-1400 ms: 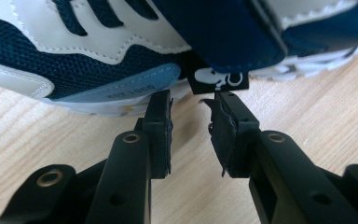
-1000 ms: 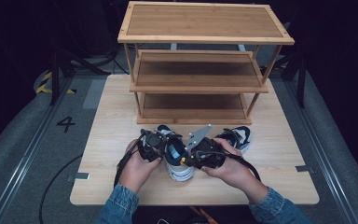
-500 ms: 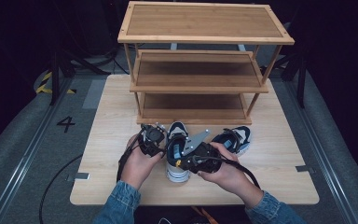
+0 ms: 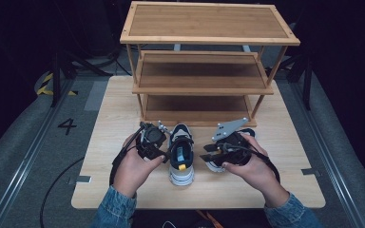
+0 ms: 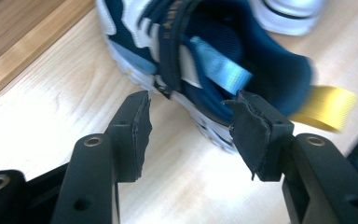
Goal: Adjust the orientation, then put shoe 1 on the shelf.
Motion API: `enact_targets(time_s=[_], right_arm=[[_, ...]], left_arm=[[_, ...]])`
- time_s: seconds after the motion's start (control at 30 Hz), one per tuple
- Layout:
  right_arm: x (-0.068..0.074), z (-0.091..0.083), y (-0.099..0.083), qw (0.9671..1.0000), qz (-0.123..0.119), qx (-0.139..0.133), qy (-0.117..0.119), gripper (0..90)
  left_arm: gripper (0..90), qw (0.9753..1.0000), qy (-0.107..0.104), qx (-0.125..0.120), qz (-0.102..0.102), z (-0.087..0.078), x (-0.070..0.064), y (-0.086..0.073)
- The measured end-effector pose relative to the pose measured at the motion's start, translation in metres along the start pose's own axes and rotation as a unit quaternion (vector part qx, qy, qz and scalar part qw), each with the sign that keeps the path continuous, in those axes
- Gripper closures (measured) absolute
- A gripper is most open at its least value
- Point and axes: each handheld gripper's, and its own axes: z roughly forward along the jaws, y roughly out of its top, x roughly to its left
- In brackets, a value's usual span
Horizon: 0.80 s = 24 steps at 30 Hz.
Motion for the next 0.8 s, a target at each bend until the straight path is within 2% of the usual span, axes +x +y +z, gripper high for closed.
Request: enact_targets(time_s=[0.2,0.27,0.37,0.53,0.6,0.8], right_arm=[[-0.021,-0.021,-0.017,0.9989,0.035,-0.004,-0.032,62.7],[-0.025,-0.027,-0.021,0.9983,0.043,-0.005,-0.038,62.4],[-0.038,-0.040,-0.032,0.9963,0.067,-0.006,-0.054,61.2],[-0.058,-0.060,-0.050,0.9913,0.106,-0.010,-0.078,60.4],[-0.067,-0.068,-0.059,0.9881,0.126,-0.009,-0.088,60.0],[-0.084,-0.080,-0.080,0.9802,0.164,0.001,-0.111,57.7]], left_arm=[[45.8,0.9995,-0.008,0.005,0.030,-0.010,-0.014,0.007],[45.4,0.9994,-0.012,0.004,0.033,-0.010,-0.016,0.008],[44.9,0.9984,-0.022,0.011,0.051,-0.006,-0.020,0.013],[44.3,0.9960,-0.039,0.026,0.075,0.002,-0.027,0.019],[44.2,0.9951,-0.045,0.025,0.085,0.005,-0.030,0.022],[43.2,0.9935,-0.051,0.041,0.093,0.012,-0.035,0.027]])
